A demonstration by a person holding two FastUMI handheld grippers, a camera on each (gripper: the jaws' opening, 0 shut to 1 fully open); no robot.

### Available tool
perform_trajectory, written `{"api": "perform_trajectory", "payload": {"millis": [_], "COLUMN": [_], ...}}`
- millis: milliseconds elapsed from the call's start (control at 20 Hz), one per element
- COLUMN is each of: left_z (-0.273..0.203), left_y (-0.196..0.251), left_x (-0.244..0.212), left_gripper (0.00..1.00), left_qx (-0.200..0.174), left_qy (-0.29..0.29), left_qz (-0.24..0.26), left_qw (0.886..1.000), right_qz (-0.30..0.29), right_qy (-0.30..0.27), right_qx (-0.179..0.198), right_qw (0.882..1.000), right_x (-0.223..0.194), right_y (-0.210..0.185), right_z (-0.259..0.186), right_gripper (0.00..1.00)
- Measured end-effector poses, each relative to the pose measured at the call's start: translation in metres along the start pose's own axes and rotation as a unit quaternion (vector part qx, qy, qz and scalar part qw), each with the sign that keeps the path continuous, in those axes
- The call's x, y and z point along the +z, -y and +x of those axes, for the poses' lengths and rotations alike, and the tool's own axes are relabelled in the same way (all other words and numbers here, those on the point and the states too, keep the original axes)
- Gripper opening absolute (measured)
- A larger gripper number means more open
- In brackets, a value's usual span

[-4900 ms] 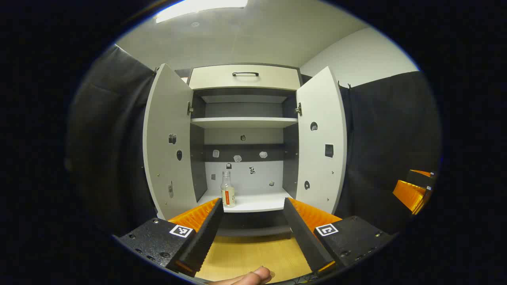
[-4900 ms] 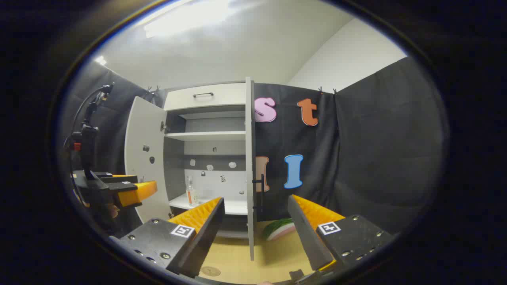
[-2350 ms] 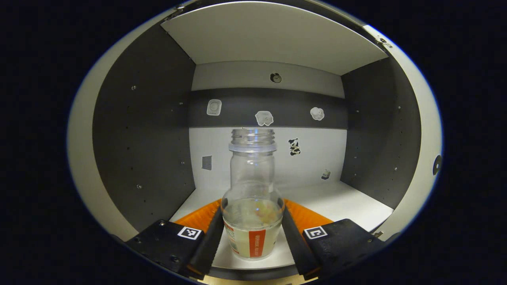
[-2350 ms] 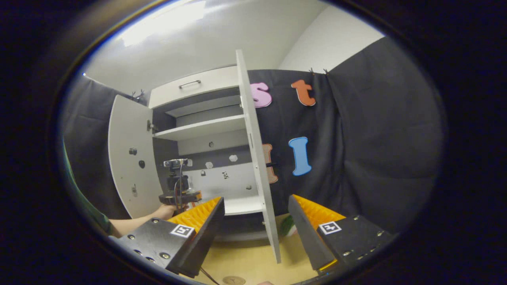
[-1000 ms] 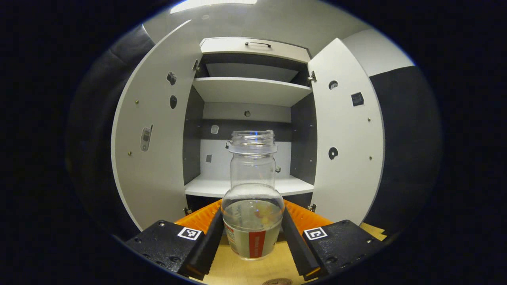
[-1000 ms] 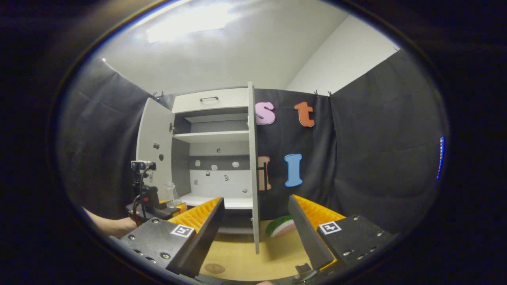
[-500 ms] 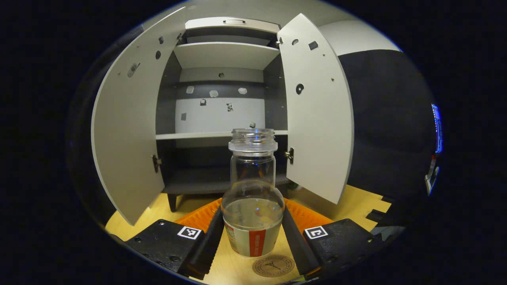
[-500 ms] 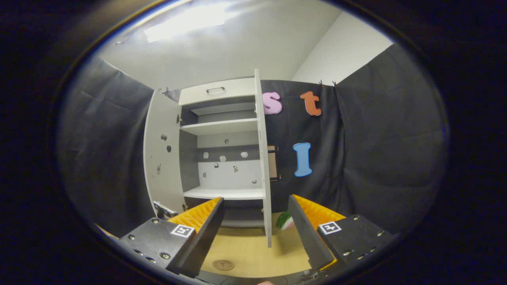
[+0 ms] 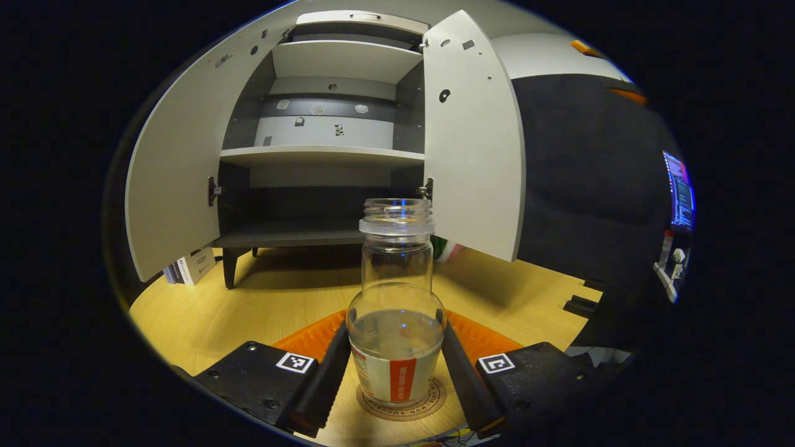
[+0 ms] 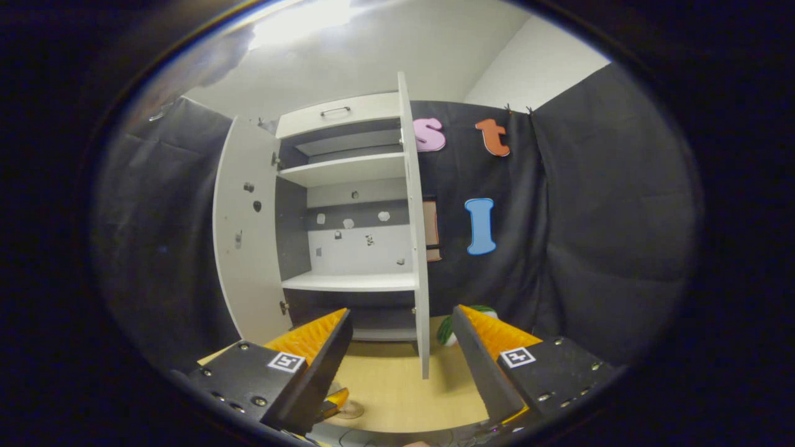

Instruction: Grasp the bottle in the cabinet with the left hand and place it on the coaster, then close the right door with the right hand and the left door with the left hand.

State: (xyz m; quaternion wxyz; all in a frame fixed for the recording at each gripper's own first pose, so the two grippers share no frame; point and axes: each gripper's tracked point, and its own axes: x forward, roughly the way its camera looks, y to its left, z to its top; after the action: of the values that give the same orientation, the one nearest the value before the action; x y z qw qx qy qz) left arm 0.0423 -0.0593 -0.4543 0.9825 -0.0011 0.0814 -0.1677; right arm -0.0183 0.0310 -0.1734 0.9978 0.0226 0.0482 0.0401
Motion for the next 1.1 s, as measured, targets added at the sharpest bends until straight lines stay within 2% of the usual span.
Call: {"api": "perform_trajectory", "payload": {"millis": [150,300,400,550,700,950,1100], "left_z": [0.001,0.001,-0.004,-0.012,-0.024,-0.043,-0.059], "left_y": [0.003,0.003,-0.002,0.000,0.002,-0.002,0.008], "left_x": [-0.014,-0.022,-0.022,-0.015,0.001,0.065,0.095], "left_gripper": [0.81,0.83,0.84,0.89,0.88,0.88,0.88], "left_qx": [-0.008,-0.011,-0.004,-0.015,-0.025,-0.027,-0.038], "left_qy": [0.000,-0.005,-0.013,-0.026,-0.044,-0.019,-0.031], "left_qz": [0.021,0.011,0.020,0.037,0.040,0.061,0.038], "left_qw": [1.000,1.000,1.000,0.999,0.998,0.998,0.998], "right_qz": [-0.005,-0.013,-0.001,0.018,0.025,0.024,0.014], "right_qy": [-0.016,-0.035,-0.041,-0.036,-0.024,0.004,0.006], "right_qx": [0.005,-0.012,-0.013,-0.025,-0.038,-0.045,-0.059], "right_qw": [1.000,0.999,0.999,0.999,0.999,0.999,0.998], "right_x": [-0.014,-0.033,-0.038,-0.034,-0.025,0.001,0.012], "right_y": [-0.007,0.000,0.002,0.010,0.017,0.028,0.048], "right_z": [0.006,0.004,-0.002,-0.009,-0.015,-0.020,-0.018], "right_gripper": [0.99,0.99,0.99,0.99,0.99,0.98,0.99]}}
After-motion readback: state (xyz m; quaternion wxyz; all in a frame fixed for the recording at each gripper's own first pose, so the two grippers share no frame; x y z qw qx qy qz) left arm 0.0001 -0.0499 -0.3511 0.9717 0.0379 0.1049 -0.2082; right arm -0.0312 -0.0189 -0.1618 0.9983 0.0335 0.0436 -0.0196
